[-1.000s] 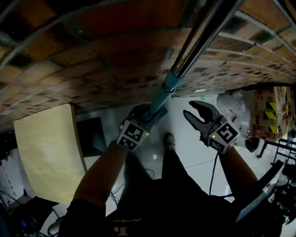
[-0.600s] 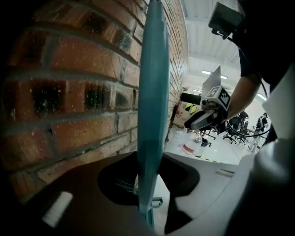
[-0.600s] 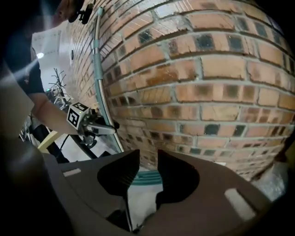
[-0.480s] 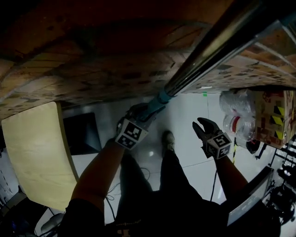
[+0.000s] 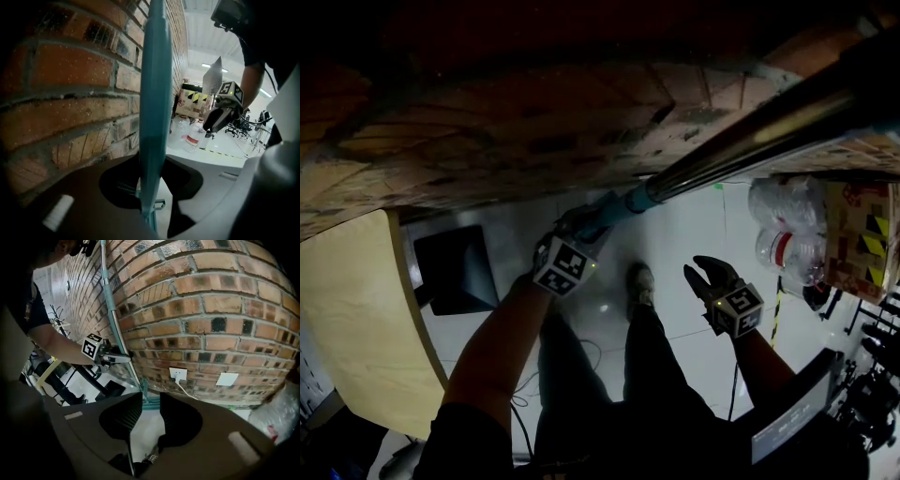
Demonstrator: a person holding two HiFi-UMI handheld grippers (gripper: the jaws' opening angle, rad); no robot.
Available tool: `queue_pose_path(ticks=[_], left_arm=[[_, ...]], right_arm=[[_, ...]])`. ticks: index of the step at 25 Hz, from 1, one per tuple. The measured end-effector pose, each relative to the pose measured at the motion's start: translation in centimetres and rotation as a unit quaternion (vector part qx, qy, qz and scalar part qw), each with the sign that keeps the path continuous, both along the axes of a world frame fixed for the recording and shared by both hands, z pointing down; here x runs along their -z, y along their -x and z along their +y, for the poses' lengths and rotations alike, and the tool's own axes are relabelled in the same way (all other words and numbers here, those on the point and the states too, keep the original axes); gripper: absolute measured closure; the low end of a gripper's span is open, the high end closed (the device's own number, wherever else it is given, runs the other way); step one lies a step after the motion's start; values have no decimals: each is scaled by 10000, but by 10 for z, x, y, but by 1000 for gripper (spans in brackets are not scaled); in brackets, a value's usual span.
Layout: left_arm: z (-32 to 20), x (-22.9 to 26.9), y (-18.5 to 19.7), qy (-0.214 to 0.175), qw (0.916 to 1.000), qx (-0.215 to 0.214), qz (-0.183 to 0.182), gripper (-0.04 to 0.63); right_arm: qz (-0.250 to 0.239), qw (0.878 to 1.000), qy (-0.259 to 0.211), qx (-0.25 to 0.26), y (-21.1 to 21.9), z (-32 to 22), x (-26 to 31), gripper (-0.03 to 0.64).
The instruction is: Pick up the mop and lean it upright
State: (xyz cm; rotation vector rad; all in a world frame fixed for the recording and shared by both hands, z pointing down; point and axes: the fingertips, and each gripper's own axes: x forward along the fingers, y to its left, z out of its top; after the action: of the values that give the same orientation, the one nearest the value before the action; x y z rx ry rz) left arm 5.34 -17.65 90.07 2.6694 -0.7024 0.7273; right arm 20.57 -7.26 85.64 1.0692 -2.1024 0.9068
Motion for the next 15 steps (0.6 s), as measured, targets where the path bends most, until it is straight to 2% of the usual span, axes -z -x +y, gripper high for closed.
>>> queue_pose_path(ticks=[9, 15], left_arm=[[1, -47, -1, 60, 9990, -175, -395, 470], [-7, -52, -3, 56, 9988, -192, -438, 471]], right_arm=[[-54, 9999, 77, 73, 4, 7, -14, 491], [-101, 9999, 22, 41, 5, 1, -8, 494]])
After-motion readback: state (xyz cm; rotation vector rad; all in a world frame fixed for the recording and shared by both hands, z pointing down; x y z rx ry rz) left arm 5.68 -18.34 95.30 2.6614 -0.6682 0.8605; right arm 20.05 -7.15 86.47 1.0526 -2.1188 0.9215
